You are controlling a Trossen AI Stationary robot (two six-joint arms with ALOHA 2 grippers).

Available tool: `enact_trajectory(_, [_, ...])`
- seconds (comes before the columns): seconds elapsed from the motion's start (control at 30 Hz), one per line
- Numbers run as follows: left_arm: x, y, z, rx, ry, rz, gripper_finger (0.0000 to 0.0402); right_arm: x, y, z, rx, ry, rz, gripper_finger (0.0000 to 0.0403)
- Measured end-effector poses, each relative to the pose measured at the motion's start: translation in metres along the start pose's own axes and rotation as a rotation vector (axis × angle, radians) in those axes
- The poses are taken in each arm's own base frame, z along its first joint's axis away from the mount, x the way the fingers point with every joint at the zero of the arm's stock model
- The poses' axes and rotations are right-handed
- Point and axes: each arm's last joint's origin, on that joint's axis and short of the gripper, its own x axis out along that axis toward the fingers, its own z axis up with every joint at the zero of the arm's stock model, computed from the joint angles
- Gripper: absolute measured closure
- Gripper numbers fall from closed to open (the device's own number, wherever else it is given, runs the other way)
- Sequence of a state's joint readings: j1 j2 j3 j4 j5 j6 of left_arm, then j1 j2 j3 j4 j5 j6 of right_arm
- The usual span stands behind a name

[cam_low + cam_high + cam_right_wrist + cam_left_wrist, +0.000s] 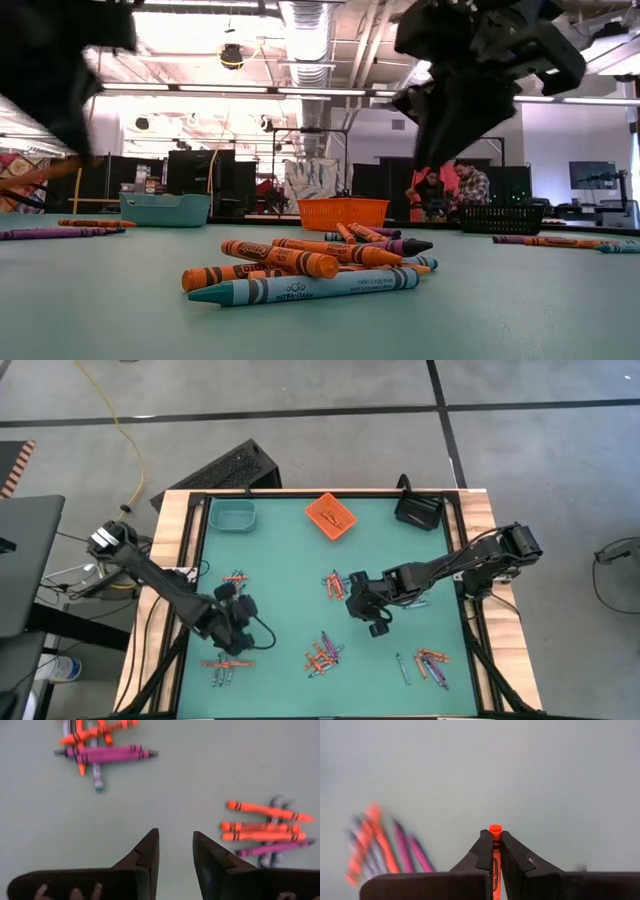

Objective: Sort crayons
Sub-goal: Put the orange crayon into the orange bin

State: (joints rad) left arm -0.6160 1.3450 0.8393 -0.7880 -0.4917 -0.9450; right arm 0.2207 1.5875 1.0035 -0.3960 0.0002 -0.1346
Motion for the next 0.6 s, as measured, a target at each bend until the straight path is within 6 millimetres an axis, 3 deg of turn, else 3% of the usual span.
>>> enact_trajectory(0.3, [-0.031,0.011,0.064,0.178,-0.522,-0.006,0.0401,-0.006,-0.007,0.033,-0.118,-0.348,-0.074,0.0291])
enact_trajectory(0.6, [-0.044,0.015,0.110,0.387,-0.838,-0.091,0.0401,-0.025,-0.019,0.062,-0.163,-0.702,-0.189,0.0291])
